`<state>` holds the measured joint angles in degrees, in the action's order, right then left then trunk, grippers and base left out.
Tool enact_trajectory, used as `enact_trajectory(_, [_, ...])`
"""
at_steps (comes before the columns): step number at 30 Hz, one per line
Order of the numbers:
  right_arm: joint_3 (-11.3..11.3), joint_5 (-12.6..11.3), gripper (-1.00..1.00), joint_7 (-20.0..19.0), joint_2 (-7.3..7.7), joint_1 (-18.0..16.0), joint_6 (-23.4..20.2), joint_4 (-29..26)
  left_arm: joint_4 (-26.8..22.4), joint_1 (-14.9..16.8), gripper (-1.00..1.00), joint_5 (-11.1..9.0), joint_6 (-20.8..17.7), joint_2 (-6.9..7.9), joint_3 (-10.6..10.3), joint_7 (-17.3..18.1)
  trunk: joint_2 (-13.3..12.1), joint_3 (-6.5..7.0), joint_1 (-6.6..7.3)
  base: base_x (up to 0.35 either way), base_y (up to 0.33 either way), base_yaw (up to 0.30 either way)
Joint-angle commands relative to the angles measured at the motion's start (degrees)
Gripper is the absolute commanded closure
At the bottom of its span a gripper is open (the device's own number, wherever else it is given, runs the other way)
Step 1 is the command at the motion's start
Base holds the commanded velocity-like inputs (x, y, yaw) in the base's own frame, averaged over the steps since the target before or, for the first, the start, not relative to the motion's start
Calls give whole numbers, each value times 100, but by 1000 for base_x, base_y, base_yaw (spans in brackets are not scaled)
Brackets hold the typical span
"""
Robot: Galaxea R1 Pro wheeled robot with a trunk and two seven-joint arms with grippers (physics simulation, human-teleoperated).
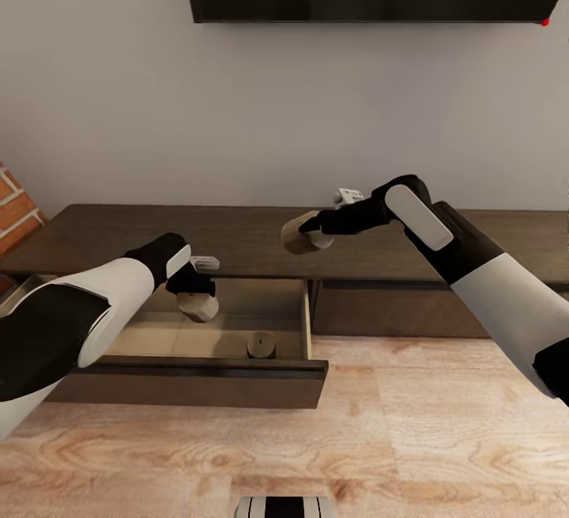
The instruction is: Place each of the two pumpkins and all three candles from the living room inside a cabinet in the living room (use any cabinet), then make sure every cabinet is closed, and position the cauldron so it is next to a table in the living room.
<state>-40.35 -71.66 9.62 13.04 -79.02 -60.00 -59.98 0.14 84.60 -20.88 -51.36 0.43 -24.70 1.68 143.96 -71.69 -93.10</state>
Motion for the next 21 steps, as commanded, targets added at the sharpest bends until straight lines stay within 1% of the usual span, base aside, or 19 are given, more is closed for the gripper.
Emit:
enact_trajectory(1, [-16,-59,100,58,5,-7,0,-25,-1,4,100,-34,2,1,-49,17,2,-5,1,-6,0,0])
enact_trajectory(6, [-16,-67,100,53,12,-35,0,-82,24,-3,100,-31,387,1,-44,12,2,-5,1,-2,0,0])
enact_trajectory(9, [-16,-69,100,51,28,-85,0,-224,29,-4,100,-36,491,1,-44,9,2,-5,1,0,0,0])
enact_trajectory(11, [-16,-99,100,55,99,-101,0,-374,30,-5,100,-36,514,1,-44,6,2,-5,1,0,0,0])
enact_trajectory(12, [-16,-163,100,56,151,-117,0,-422,30,-8,100,-37,520,1,-44,5,2,-5,1,0,0,0])
enact_trajectory(17, [-16,-652,100,74,418,-319,0,-501,14,-150,100,-36,530,1,-44,2,2,-5,1,0,0,0])
enact_trajectory(21, [-16,-692,100,75,440,-338,0,-505,30,-161,100,-32,530,1,-44,-1,2,-5,1,0,0,0])
